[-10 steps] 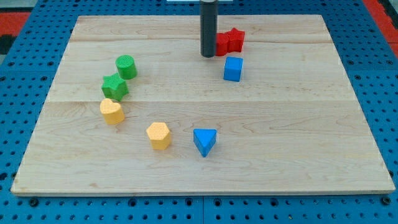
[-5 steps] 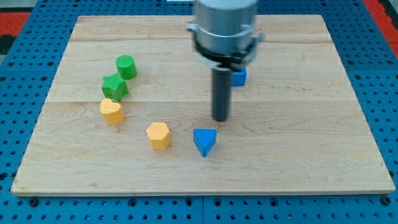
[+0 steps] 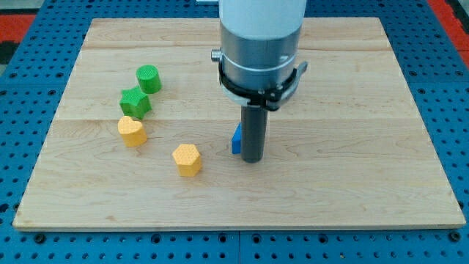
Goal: Place the blue triangle towards the bottom left side of the blue cube
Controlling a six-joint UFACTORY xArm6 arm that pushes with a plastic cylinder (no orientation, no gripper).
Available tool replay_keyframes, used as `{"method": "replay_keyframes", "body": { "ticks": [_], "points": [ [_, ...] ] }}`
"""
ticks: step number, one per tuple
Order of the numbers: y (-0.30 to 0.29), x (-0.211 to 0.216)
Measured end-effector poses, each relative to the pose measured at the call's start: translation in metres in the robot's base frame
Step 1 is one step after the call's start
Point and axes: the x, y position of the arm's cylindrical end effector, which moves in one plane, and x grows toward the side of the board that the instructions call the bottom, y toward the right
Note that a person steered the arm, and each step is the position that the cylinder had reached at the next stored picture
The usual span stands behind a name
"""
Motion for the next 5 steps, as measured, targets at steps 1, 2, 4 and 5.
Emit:
{"method": "replay_keyframes", "body": {
  "ticks": [1, 2, 4, 5],
  "points": [
    [-0.028, 0.003],
    [-0.061, -0.014],
    [-0.068, -0.045],
    [-0.048, -0.008]
  ]
}}
